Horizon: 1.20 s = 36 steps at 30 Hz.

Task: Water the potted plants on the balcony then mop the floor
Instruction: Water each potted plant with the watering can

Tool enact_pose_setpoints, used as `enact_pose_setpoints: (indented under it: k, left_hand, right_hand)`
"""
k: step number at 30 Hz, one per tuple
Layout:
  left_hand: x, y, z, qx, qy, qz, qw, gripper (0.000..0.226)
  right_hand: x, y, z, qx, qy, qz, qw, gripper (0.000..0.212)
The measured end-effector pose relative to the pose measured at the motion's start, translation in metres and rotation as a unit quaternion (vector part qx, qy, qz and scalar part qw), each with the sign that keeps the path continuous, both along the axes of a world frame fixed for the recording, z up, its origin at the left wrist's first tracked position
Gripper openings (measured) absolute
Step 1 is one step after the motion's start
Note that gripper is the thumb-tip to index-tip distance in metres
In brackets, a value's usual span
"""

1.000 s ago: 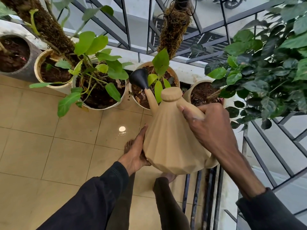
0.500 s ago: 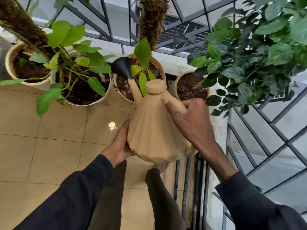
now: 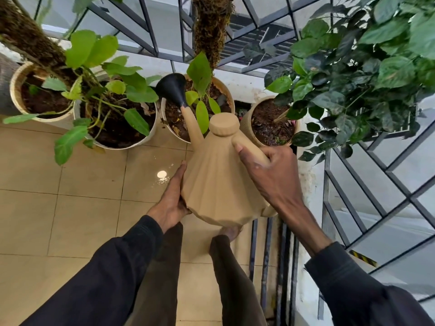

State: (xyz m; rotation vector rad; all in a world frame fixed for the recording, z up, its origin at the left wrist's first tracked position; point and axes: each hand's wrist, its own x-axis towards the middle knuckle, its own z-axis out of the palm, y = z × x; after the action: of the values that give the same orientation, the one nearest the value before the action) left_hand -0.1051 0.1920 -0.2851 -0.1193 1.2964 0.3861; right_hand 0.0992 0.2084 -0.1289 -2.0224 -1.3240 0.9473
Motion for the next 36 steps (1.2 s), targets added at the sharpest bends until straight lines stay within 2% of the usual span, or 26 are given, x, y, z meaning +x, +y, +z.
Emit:
enact_pose_setpoints:
  k: [12,28,31,36]
  left_hand:
    - [0.002,0.001,0.006,0.022,0.010,-0.011,1.000,0.074]
    - [-0.003,0.007,0.009,0.030,0.028,-0.010,0.999,0.068]
    - [-0.006,0.007,0.008,0.030,0.028,-0.016,0.999,0.070]
    - [-0.014,0.006,0.004,0.031,0.031,-0.029,0.999,0.075]
  right_hand:
    - [0.004,-0.007,-0.011,0.001,0.032,-0.023,0.999,0.051]
    - [-0.003,-0.009,-0.014,0.014,0.008,-0.032,0.999,0.044]
    - [-0.005,-0.011,-0.016,0.012,0.028,-0.042,0.999,0.038]
    - [-0.013,-0.014,-0.020,0.015,0.028,-0.050,0.998,0.043]
